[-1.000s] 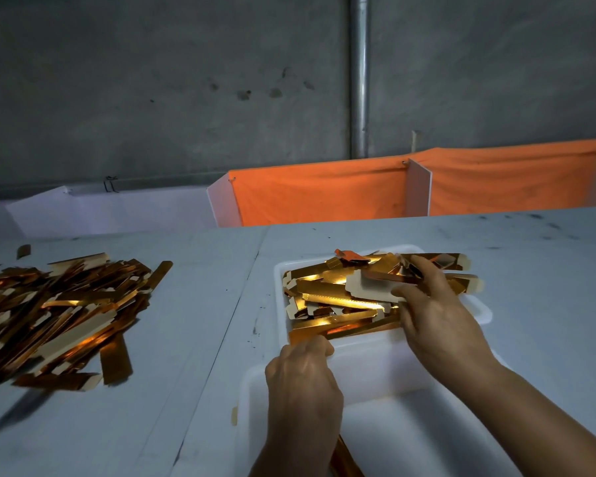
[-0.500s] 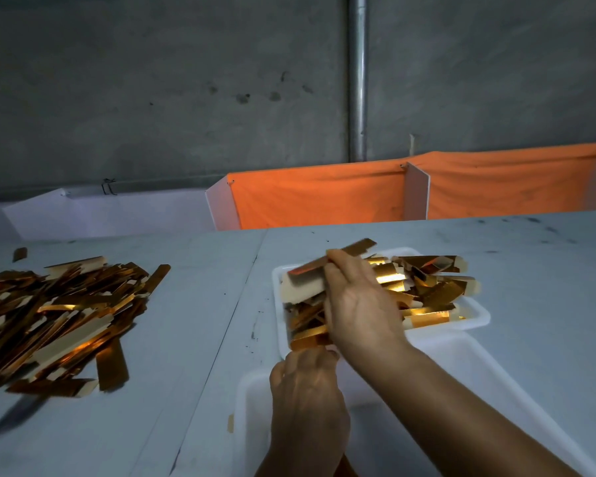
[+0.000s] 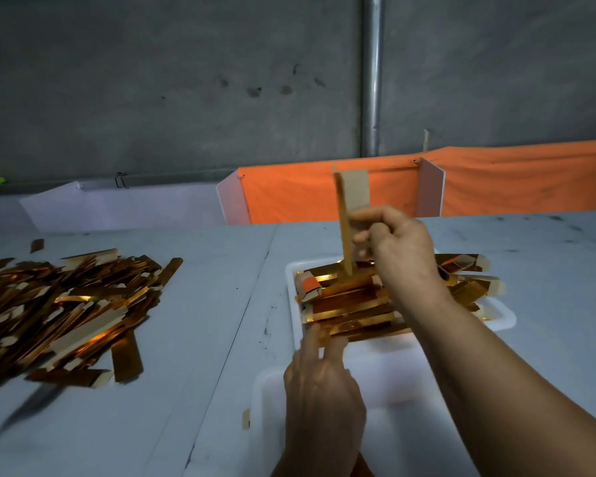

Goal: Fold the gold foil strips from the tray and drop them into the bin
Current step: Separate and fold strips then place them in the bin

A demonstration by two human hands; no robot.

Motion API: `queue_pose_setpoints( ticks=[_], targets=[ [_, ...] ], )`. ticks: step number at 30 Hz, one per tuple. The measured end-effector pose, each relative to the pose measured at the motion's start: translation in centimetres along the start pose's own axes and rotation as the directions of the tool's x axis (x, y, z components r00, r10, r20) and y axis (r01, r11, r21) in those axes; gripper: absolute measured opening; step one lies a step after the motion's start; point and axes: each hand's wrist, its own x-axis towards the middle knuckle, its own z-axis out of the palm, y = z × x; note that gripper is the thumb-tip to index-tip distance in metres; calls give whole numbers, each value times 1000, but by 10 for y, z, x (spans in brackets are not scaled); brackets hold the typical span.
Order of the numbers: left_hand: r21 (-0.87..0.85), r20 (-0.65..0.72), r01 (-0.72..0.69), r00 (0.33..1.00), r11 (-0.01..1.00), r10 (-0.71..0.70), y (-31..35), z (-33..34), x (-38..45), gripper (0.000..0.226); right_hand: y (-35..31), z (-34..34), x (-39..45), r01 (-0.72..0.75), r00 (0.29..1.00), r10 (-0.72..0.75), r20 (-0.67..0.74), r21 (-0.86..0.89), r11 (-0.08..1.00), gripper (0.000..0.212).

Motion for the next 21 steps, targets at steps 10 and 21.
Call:
queue_pose_setpoints(
  ticks=[10, 21],
  targets=[
    [-33, 65, 67, 996, 997, -65, -2, 2, -3, 40, 18, -6, -24, -554, 780, 409, 474, 220, 803, 32],
    [-72, -89, 173, 980, 982, -179, -8, 5, 0, 34, 38, -26, -28, -533, 799, 446, 404, 130, 836, 29]
  ],
)
